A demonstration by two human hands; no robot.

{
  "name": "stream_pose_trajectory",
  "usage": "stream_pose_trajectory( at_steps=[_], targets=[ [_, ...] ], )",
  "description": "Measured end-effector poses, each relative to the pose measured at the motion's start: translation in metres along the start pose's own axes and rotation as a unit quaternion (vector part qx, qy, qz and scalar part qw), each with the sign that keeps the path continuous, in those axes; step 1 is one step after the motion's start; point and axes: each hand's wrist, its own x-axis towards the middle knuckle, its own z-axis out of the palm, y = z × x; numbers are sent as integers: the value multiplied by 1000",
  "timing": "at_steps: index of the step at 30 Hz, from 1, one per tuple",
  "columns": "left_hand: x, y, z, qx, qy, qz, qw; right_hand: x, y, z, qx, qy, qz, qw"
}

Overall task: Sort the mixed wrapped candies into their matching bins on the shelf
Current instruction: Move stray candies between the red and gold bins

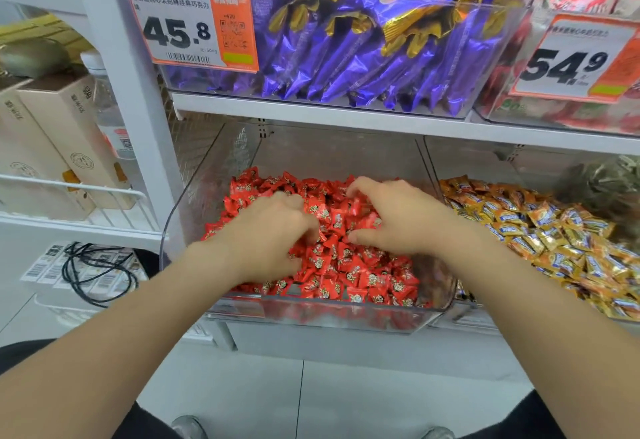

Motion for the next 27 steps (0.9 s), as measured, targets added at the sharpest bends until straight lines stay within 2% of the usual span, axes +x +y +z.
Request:
stream_pose_trajectory(
  at_steps=[3, 6, 7, 9, 12, 15, 17, 19, 21, 22, 25, 27],
  targets=[
    [7, 19, 0, -243, -2, 57, 968, -7, 0, -8, 5, 26, -39, 999],
    [23, 45, 1, -377, -58, 86, 921, -9, 3, -21, 43, 159, -49, 985],
    [29, 52, 3, -380, -81, 97, 916, -12, 5, -26, 64, 200, -30, 977],
    [41, 66, 12, -328, -102, 136, 929, -17, 10, -31, 88, 247, 14, 965],
    [52, 77, 21, -217, -99, 149, 960, -23, 15, -27, 87, 225, 39, 970],
    [58, 67, 15, -86, -72, 52, 992, -29, 17, -27, 84, 205, 27, 975],
    [59, 55, 12, -6, -75, -27, 997, -36, 18, -29, 93, 203, 20, 975],
    [56, 46, 7, 39, -103, -70, 991, -41, 21, -31, 100, 198, 20, 975],
    [52, 41, 0, 26, -132, -71, 988, -46, 24, -31, 114, 201, 32, 973],
    [50, 40, -2, -23, -127, -58, 990, -47, 25, -32, 125, 213, 41, 968],
    [52, 60, -6, -203, -64, 2, 977, -50, 29, -34, 156, 270, 104, 944],
    [62, 74, 2, -223, 1, 26, 975, -51, 34, -37, 180, 284, 164, 927]
  ],
)
